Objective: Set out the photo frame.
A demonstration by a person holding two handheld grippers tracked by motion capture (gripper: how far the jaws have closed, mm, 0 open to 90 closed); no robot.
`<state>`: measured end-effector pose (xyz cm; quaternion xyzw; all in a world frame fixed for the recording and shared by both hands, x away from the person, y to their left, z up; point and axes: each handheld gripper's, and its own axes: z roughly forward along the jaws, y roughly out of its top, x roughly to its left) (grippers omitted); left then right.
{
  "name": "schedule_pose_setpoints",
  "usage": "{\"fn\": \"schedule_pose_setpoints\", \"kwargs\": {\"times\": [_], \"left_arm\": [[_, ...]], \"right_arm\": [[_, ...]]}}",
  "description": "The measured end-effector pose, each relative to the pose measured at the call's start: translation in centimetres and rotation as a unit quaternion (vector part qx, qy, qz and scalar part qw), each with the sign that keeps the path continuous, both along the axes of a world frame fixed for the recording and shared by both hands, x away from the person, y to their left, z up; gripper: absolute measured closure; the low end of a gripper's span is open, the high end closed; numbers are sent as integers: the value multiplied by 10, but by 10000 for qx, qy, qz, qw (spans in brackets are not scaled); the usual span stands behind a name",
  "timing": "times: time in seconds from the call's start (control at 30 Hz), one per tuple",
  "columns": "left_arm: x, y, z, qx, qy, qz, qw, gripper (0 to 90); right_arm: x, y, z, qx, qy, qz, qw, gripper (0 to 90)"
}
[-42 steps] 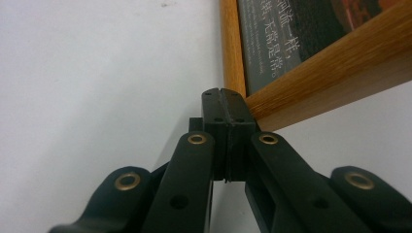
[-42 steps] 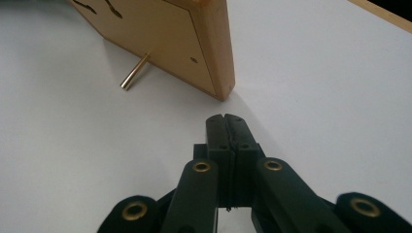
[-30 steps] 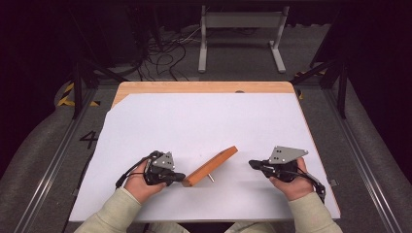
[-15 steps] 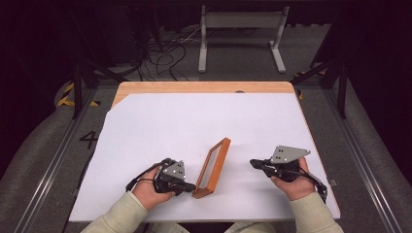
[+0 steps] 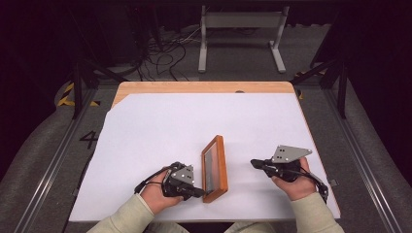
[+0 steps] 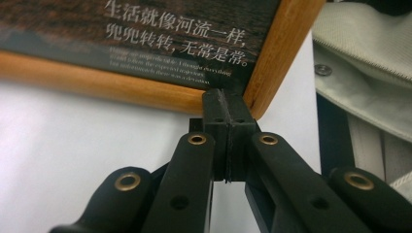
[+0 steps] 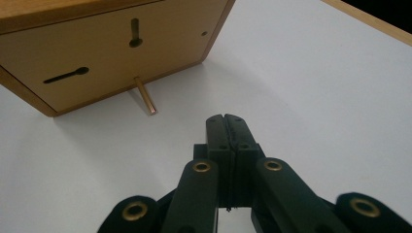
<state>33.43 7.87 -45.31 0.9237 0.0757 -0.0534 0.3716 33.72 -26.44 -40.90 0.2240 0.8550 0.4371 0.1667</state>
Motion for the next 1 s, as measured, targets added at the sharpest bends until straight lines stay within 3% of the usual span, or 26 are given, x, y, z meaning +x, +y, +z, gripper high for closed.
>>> {"fn": "schedule_pose_setpoints", "kwargs": {"times": [0.37,0.73,1.0], "left_arm": [[-3,-22,0,-43,-54,-155,9999,900],[-4,-40,-1,-112,-173,-75,9998,899],[-4,-37,0,-42,-192,42,9998,900]], "right_arm": [[-3,0,2,6,63,-4,10000,900],[-9,2,0,-75,117,59,9999,900],[-14,4,-1,-125,156,136,9997,900]]}}
